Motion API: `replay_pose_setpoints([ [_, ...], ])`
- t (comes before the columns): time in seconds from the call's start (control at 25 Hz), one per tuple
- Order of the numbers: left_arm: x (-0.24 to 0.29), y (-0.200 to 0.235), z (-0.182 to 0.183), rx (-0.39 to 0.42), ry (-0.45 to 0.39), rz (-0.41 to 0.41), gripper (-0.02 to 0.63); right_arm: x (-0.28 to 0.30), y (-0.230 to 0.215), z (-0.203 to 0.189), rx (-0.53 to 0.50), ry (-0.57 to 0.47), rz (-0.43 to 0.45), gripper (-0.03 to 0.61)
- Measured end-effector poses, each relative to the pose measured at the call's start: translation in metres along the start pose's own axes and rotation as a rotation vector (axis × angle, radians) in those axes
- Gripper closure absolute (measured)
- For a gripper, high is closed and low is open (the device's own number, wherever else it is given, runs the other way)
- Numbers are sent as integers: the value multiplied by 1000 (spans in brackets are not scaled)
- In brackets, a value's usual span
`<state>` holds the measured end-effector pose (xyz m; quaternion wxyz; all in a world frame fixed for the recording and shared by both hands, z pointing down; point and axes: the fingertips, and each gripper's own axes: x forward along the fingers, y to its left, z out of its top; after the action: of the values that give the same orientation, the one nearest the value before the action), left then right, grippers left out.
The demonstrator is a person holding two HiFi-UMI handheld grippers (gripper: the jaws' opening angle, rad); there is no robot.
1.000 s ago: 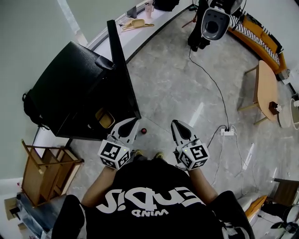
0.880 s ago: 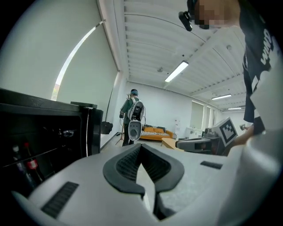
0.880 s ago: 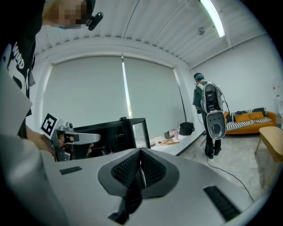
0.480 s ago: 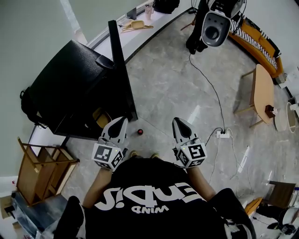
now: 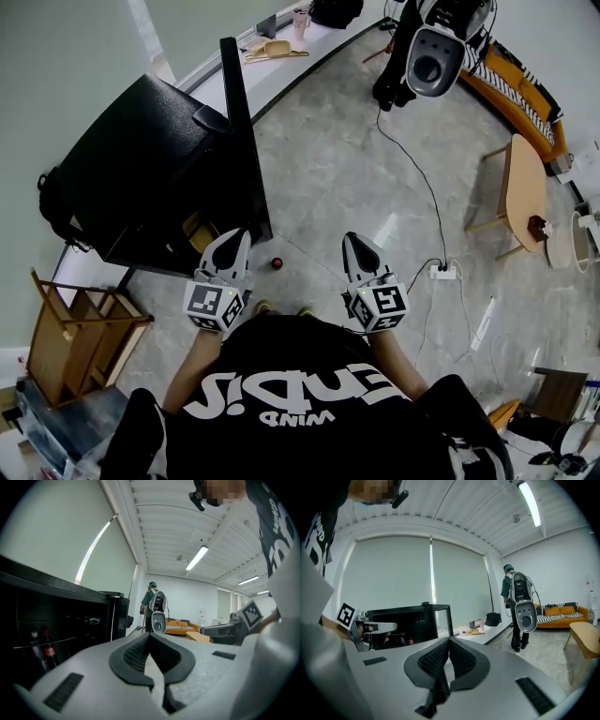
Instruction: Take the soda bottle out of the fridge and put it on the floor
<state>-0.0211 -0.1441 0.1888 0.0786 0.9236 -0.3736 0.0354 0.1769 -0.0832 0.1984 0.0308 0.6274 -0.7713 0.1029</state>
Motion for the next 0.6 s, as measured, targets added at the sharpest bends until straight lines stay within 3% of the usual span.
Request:
replay_pose_setpoints([
  [0.6, -4, 1, -10, -23, 19, 12, 607, 2, -2, -2, 18, -4, -28, 555],
])
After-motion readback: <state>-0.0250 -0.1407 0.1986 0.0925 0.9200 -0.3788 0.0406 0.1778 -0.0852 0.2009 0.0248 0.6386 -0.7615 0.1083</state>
